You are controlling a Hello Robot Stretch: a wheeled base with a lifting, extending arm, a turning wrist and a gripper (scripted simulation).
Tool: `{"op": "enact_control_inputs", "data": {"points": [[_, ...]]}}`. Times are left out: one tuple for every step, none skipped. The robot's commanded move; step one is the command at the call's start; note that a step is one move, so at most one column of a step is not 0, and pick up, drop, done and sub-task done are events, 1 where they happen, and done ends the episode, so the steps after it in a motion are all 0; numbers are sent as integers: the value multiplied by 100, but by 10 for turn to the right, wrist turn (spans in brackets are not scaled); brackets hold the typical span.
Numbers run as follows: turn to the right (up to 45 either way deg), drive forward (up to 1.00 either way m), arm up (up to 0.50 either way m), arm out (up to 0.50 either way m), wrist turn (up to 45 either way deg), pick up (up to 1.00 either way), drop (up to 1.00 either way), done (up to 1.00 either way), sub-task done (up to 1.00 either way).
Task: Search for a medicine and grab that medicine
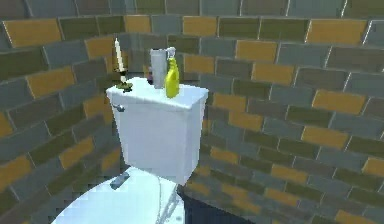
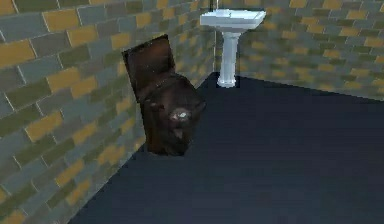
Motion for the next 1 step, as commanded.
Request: {"op": "enact_control_inputs", "data": {"points": [[0, 30, 0, 0, 0, 0, 0, 0, 0]]}}
